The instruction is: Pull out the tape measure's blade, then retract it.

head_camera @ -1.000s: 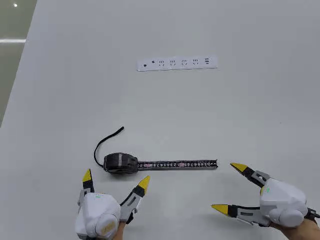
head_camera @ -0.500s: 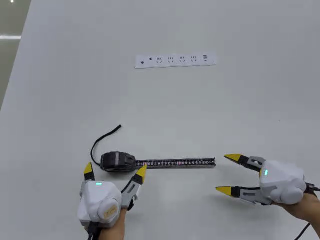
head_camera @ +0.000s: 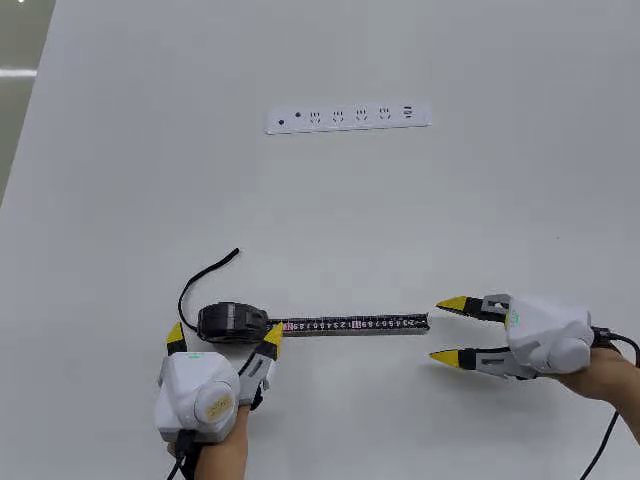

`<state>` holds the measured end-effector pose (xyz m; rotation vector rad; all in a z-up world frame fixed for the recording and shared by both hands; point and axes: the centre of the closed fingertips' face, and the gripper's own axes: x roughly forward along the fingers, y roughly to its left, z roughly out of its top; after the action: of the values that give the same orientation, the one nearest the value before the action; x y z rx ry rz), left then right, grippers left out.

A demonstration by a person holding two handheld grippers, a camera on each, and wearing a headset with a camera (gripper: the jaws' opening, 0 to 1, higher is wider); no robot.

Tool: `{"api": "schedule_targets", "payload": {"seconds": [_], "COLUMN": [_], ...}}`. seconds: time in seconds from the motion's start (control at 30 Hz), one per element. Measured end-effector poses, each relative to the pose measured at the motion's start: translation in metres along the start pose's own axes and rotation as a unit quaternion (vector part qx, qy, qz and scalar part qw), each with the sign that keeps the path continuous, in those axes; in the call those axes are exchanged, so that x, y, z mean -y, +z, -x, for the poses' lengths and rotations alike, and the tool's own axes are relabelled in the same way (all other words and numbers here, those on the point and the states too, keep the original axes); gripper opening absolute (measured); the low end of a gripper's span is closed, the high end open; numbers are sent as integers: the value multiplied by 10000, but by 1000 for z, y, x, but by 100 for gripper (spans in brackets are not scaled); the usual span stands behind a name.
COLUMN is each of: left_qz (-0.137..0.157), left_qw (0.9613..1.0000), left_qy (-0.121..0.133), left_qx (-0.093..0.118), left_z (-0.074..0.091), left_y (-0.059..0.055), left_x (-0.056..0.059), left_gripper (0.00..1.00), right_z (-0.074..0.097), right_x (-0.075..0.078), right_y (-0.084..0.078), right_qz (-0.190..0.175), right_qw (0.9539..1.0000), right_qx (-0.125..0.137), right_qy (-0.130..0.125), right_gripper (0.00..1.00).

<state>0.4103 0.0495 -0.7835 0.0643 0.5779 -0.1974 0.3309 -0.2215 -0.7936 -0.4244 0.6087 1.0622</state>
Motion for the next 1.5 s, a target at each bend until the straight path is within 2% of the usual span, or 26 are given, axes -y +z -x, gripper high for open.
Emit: {"api": "schedule_targets", "payload": {"seconds": [0.3, 0.73, 1.03, 1.23, 1.33, 1.5], "left_qz": [2, 6, 82, 152, 91, 240], "left_qw": [10000, 9999, 9998, 9997, 9995, 9992], "left_qy": [62, 12, 41, 37, 32, 61], "left_qx": [-73, -154, -193, -199, -312, -324], "left_z": [-5, -10, -12, -13, -14, -12], "left_y": [-3, -6, -8, -8, -9, -9], "left_x": [-5, 1, 0, 2, 3, 3], "left_gripper": [76, 71, 70, 68, 67, 67], "right_z": [-12, -24, -24, -24, -24, -23], "right_x": [4, 6, 7, 7, 7, 6], "right_y": [-6, -16, -16, -16, -16, -15], "right_qz": [99, 233, 160, 249, 280, 289], "right_qw": [9996, 9971, 9973, 9969, 9967, 9965], "right_qx": [-105, -302, -233, -245, -258, -277], "right_qy": [247, 662, 681, 699, 722, 731], "right_gripper": [27, 18, 13, 13, 12, 12]}}
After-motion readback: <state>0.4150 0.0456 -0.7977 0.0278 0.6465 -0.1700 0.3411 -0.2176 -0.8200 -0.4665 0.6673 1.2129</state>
